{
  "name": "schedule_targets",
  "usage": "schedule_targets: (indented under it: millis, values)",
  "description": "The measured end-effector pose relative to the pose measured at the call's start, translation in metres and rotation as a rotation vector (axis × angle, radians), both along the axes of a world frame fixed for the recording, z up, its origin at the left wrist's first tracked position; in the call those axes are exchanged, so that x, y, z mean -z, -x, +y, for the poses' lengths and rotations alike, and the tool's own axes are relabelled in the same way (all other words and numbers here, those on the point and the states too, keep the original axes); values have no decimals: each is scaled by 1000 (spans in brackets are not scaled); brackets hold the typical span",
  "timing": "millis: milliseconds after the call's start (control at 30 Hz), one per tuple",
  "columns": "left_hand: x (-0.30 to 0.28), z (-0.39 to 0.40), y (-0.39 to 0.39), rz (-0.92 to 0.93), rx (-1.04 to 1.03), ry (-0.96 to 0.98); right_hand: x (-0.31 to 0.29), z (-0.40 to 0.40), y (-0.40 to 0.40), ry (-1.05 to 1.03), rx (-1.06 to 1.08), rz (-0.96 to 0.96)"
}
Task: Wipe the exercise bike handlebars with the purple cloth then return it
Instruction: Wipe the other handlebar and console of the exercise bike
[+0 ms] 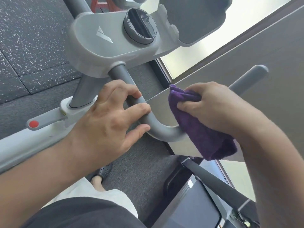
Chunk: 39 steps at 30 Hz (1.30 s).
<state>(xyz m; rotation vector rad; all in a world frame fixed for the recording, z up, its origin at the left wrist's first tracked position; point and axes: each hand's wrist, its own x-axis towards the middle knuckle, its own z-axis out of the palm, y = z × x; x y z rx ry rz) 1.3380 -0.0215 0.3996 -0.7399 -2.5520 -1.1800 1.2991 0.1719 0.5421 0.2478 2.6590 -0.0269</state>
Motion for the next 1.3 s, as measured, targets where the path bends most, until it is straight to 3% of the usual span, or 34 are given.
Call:
schedule_targets:
  millis: [133, 267, 467, 767, 933, 1100, 1300]
  values:
    - [1, 0, 0, -6, -7, -8, 20, -23, 14, 54, -85, -184]
    - [1, 1, 0, -17, -12, -14, 21, -24, 21, 153, 13, -233]
    - [0, -1, 0, -40, 4, -25, -2, -10, 5, 162, -32, -250]
    - [-3, -2, 0, -38, 18, -6, 18, -26, 6, 79, -97, -137]
    - [-7, -2, 1, -4, 20, 15, 1, 8, -34, 101, -65, 94]
    - [-7, -1, 4, 47, 18, 18, -19, 77, -29, 55, 78, 519]
    - [-9, 5, 1, 79, 10, 17, -3, 97, -49, -18, 14, 969]
